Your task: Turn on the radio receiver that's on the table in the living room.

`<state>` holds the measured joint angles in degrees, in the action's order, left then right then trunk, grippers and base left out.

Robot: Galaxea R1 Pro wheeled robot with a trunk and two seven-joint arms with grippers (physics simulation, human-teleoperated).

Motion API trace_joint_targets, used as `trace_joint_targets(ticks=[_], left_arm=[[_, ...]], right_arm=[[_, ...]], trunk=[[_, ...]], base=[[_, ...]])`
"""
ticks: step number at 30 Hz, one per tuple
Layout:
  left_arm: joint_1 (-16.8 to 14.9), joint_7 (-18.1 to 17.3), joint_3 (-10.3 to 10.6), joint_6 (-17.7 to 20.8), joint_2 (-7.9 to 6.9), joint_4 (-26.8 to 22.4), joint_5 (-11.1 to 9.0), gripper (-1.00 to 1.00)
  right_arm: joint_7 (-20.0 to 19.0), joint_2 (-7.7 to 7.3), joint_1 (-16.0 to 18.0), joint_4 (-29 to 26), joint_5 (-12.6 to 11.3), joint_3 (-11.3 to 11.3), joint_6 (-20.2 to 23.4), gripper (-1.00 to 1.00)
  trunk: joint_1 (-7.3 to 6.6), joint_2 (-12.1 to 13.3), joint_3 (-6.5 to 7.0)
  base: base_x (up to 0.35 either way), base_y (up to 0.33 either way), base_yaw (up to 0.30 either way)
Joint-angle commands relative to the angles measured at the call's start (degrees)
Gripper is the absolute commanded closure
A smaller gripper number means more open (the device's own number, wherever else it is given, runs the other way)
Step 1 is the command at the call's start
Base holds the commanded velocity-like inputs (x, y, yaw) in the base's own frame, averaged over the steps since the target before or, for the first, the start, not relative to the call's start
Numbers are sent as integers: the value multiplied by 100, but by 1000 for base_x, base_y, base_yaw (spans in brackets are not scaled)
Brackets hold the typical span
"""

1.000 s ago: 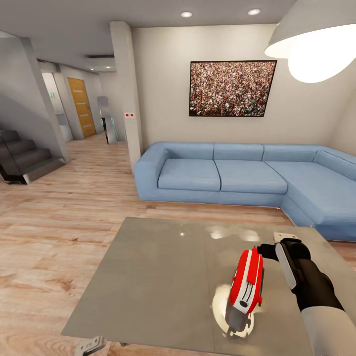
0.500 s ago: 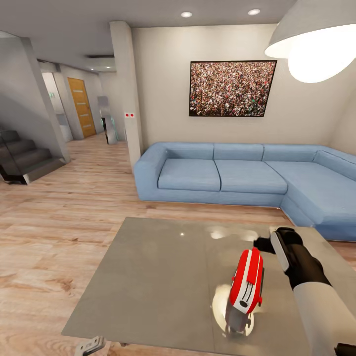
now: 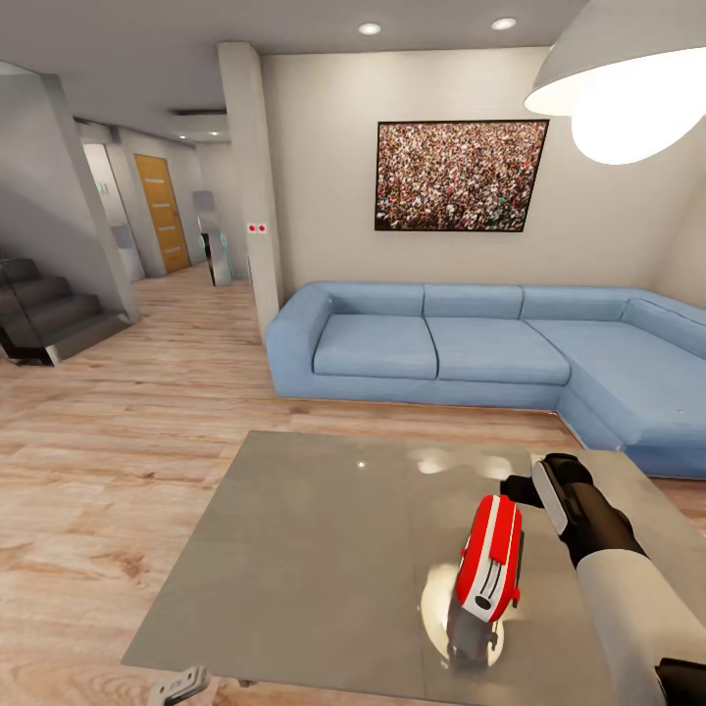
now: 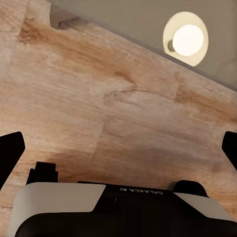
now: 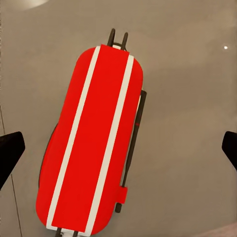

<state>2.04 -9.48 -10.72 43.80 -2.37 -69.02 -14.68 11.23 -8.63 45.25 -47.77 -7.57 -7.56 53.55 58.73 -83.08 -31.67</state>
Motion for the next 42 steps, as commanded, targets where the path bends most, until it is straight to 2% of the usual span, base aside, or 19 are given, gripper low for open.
trace_joint_targets(ticks=[1,19,22,24,26,28,34,36,38,42], left_arm=[[0,0,0,0,0,1,0,-100],[-1,-8,-31,-3,-72,-39,9,-100],[-1,5,-116,-3,-90,-59,15,-100],[-1,9,-455,7,-167,-70,3,-100],[-1,5,-689,15,-219,-76,-11,-100],[-1,-4,-1079,25,-315,-83,-30,-100],[-1,-3,-1612,16,-423,-252,-38,-100],[-1,-2,-1886,12,-435,-315,-37,-100],[-1,-6,-2354,5,-441,-358,-40,-100],[-1,-15,-2538,0,-436,-373,-43,-100]], right_arm=[[-3,0,0,2,0,0,-1,-100],[-7,24,1,-4,-2,0,-3,-100],[-7,27,1,-4,-4,5,-3,-100],[-7,27,1,-4,-2,7,-3,-100],[-7,27,1,-4,-1,8,-3,-100],[-7,28,1,-4,0,8,-3,-100],[-7,28,1,-4,1,9,-3,-100],[-7,28,1,-4,1,9,-1,-100],[-7,28,1,-4,1,9,3,-100],[-7,28,1,-4,1,9,5,-100]], trunk=[[0,0,0],[0,0,0],[0,0,0],[0,0,0],[0,0,0],[0,0,0],[0,0,0],[0,0,0],[0,0,0],[0,0,0]], base=[[0,0,0],[0,0,0],[0,0,0],[0,0,0],[0,0,0],[0,0,0],[0,0,0],[0,0,0],[0,0,0],[0,0,0]])
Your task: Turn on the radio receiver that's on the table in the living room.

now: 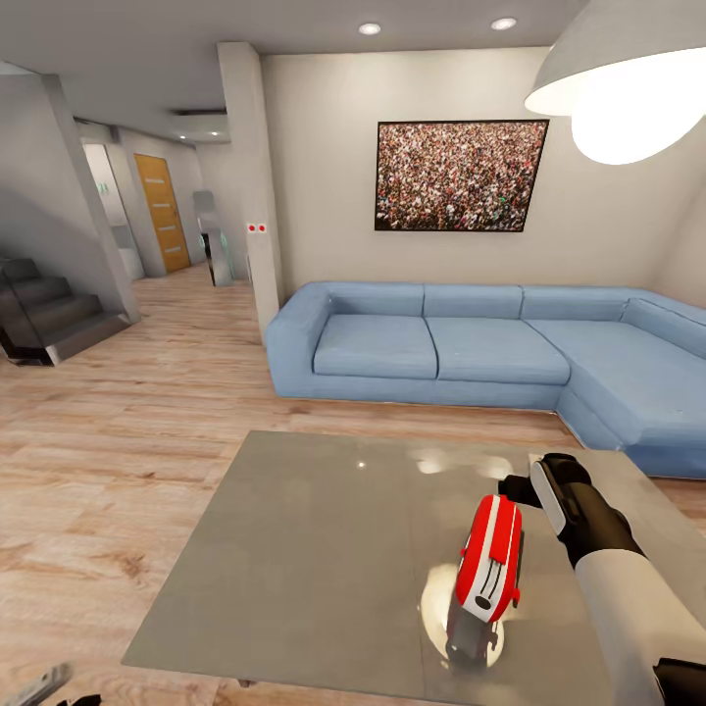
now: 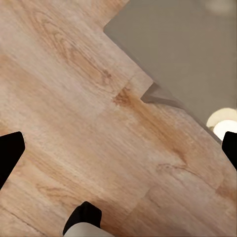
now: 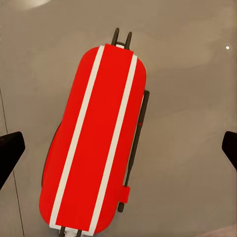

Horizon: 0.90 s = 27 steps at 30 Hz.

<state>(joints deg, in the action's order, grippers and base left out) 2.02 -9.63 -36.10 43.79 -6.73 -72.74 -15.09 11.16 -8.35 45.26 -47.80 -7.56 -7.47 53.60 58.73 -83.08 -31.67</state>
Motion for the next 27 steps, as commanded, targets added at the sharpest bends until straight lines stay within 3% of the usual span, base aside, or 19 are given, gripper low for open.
trace_joint_targets(ticks=[1,27], left_arm=[[0,0,-33,-1,2,-4,-1,-100],[0,24,-357,-13,32,-47,-8,-100]], right_arm=[[0,0,0,3,3,0,0,-100],[18,0,0,8,7,0,1,-100]], trunk=[[0,0,0],[0,0,0]], base=[[0,0,0],[0,0,0]])
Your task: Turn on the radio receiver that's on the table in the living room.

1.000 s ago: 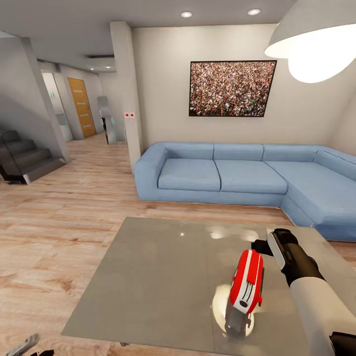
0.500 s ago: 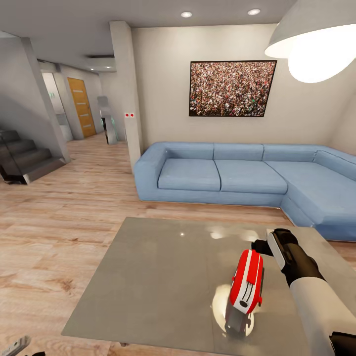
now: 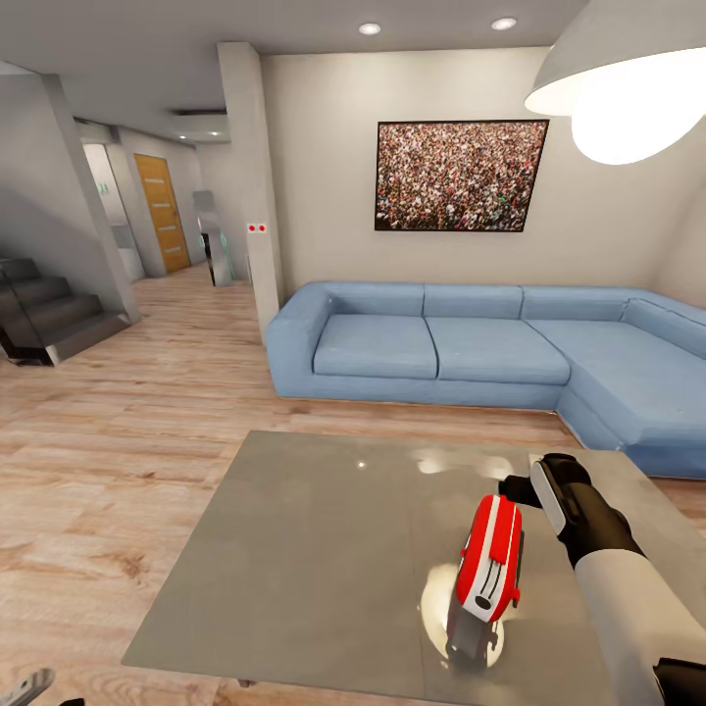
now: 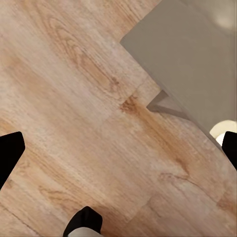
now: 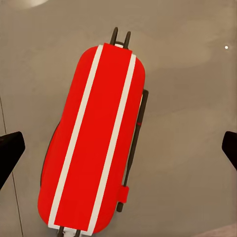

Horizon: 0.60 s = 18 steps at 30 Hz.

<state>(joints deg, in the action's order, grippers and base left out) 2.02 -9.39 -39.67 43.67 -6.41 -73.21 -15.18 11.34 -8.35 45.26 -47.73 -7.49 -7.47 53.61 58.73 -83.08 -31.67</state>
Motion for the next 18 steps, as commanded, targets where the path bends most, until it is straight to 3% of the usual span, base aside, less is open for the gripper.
trace_joint_targets(ticks=[1,18], left_arm=[[0,0,2,0,2,0,0,-100],[0,-36,170,45,7,-9,-2,-100]], right_arm=[[0,0,0,0,0,0,0,-100],[0,1,0,-1,2,8,9,-100]], trunk=[[0,0,0],[0,0,0]], base=[[0,0,0],[0,0,0]])
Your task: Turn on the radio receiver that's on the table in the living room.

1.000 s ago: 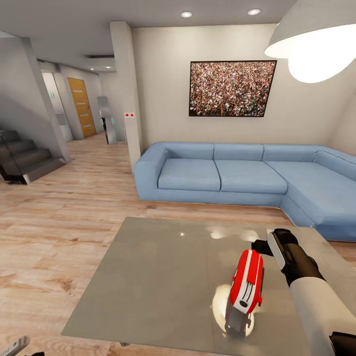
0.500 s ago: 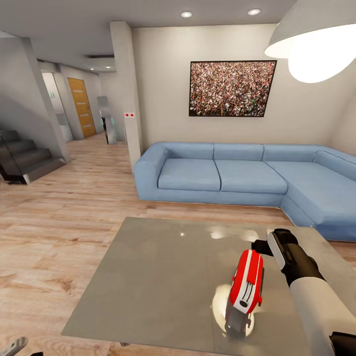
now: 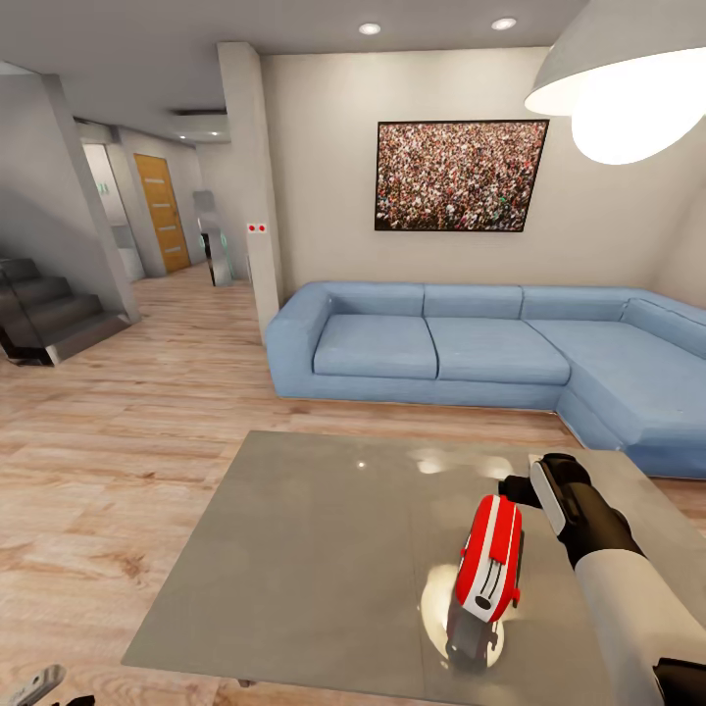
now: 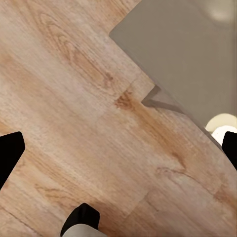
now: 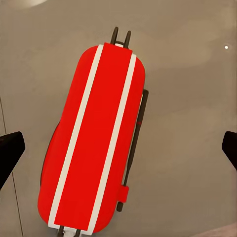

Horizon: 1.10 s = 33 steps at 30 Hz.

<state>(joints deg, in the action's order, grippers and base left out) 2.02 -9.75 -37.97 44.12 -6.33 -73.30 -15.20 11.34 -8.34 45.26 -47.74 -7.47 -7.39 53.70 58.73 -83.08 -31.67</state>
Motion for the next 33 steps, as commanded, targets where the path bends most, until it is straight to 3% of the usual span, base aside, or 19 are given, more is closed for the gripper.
trace_joint_targets(ticks=[1,10,33], left_arm=[[0,0,2,0,0,0,0,-100],[0,0,8,3,1,0,0,-100],[0,0,7,9,-28,0,0,-100]], right_arm=[[0,0,0,0,0,0,0,-100],[0,-1,0,-3,0,1,0,-100],[1,-1,0,1,0,1,8,-100]], trunk=[[0,0,0],[0,0,0],[505,-922,-413]], base=[[0,0,0],[0,0,0],[0,0,0]])
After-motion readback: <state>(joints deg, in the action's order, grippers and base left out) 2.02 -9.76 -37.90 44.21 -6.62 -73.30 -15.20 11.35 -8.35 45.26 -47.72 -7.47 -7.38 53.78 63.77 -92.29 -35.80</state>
